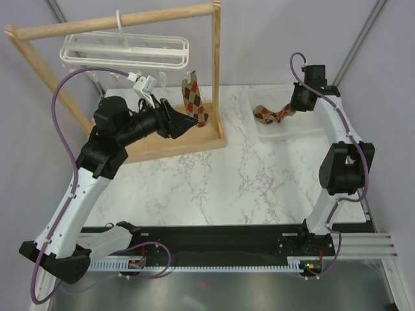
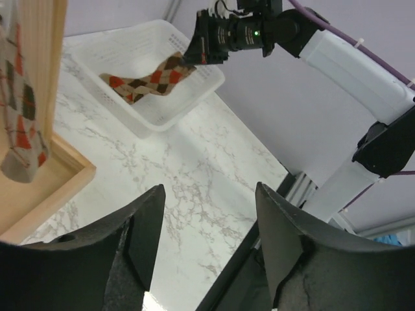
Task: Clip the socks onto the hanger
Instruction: Pick up the sock from the bin.
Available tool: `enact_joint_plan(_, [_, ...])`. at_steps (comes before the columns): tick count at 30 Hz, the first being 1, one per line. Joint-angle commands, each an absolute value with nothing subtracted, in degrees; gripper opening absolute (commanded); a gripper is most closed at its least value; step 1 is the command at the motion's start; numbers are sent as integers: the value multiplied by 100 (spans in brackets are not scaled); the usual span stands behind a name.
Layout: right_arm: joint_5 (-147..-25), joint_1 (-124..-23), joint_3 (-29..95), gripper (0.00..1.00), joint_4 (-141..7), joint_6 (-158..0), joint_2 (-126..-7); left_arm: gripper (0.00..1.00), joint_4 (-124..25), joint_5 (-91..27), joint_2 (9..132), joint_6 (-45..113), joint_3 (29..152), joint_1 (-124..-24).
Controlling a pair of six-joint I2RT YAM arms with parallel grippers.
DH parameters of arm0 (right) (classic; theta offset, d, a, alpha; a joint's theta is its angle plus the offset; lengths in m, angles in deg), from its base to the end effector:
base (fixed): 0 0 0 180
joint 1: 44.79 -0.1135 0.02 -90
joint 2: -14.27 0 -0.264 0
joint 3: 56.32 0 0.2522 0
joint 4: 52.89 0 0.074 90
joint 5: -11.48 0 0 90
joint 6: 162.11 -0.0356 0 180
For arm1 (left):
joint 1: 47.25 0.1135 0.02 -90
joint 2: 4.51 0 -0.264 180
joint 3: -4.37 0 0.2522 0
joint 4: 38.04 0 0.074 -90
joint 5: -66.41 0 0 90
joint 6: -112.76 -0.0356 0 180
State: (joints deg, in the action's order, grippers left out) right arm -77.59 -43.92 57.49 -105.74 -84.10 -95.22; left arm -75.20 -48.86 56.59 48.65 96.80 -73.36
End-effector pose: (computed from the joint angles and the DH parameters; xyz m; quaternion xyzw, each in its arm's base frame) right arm 0.4321 -0.0071 0.2993 0.1076 0.9290 0.0267 0.3531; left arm 0.1850 -0.1076 0.4650 0.1480 0.7239 -0.4326 0.5166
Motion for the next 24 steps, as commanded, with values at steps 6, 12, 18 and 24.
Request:
enact_joint_plan(6, [-8959, -5145, 5404, 0, -10435, -8187, -7559, 81, -6815, -6662, 5727, 5386, 9810, -7327])
enact_joint_plan(12, [-9942, -6208, 4948, 0, -10444, -8248, -6442, 88, -6815, -7561, 5982, 5554, 10171, -7309])
enact_joint_plan(18, [-11427, -6877, 4009, 0, -10251, -8046, -5378, 100, -6894, -8291, 5930, 5660, 10435, -7309])
enact_joint_plan(24, [-13462, -7097, 3436, 0, -10058, -7905, -4787, 100, -7254, -8695, 5815, 5378, 10330, -7309])
